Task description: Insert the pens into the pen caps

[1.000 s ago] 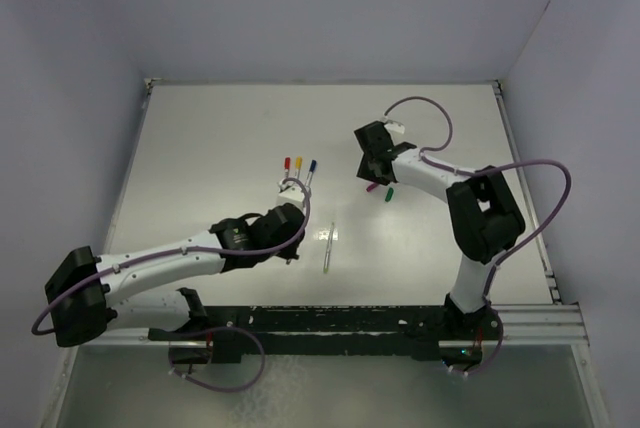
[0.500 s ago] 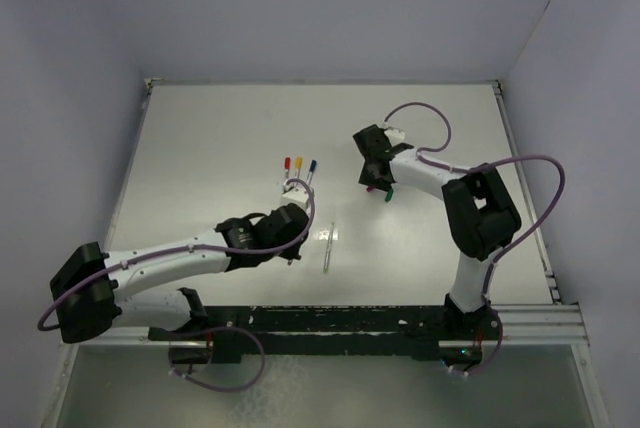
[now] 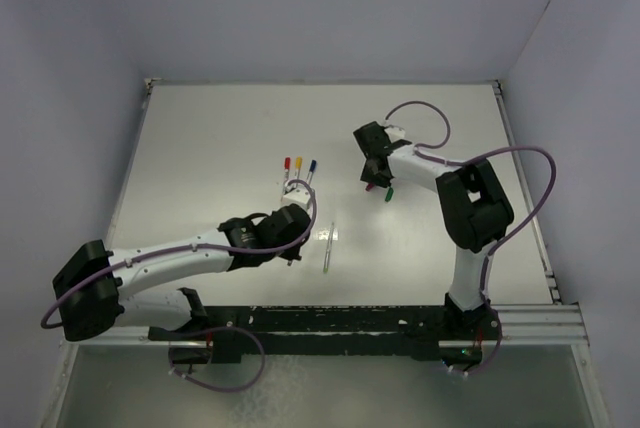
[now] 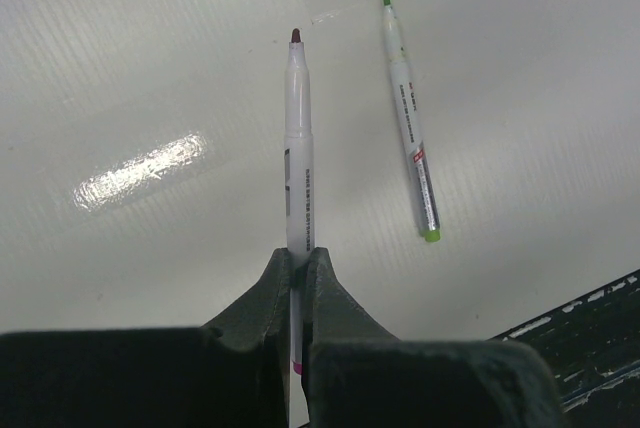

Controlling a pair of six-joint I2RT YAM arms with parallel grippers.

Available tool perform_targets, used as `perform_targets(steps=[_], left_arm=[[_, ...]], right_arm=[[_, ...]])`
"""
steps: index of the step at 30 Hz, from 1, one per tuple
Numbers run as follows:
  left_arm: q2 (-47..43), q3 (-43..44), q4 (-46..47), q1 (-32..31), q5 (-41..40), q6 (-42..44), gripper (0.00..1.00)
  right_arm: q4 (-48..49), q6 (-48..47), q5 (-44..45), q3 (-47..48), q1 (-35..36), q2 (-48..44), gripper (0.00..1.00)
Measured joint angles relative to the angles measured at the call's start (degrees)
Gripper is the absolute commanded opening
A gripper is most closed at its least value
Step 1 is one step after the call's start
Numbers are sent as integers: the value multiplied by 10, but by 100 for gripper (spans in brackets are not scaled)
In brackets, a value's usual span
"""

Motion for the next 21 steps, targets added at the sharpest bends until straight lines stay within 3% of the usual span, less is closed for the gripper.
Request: perform_targets(steps=[14, 21], left_arm=[[14, 0, 0, 0, -1, 2, 0], [22, 0, 0, 0, -1, 2, 0]], right_arm=[[10, 4, 0, -27, -1, -17, 29], [7, -3, -3, -27, -1, -17, 6]])
